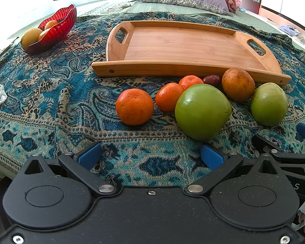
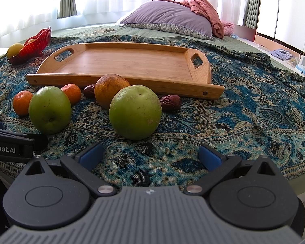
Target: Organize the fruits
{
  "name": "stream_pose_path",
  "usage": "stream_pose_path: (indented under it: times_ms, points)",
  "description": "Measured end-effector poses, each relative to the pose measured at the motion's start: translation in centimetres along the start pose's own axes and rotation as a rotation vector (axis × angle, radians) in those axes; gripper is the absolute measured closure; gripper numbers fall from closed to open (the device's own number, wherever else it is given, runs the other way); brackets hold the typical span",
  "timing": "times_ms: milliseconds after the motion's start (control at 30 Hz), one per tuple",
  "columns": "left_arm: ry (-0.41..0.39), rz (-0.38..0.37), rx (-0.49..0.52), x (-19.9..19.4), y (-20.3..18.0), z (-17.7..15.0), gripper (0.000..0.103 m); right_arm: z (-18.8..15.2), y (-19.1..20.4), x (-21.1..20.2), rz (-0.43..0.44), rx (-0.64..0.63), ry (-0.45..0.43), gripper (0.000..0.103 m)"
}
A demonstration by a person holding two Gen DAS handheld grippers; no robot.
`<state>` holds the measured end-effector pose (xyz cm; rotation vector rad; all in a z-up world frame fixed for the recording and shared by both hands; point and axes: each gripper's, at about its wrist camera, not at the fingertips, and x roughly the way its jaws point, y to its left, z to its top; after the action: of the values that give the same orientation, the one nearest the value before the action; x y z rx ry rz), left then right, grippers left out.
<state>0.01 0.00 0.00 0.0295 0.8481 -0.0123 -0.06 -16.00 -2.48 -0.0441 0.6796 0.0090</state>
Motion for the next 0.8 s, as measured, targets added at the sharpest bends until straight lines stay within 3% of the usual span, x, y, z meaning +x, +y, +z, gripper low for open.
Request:
stream_pose_path:
  times_ms: [800]
  points:
    - [-0.023,-0.003,0.001,-0.32,0.04,-0.25,0.0,-0.89,-0.59,-0.42,0.003,0.02,-0.053,0.0]
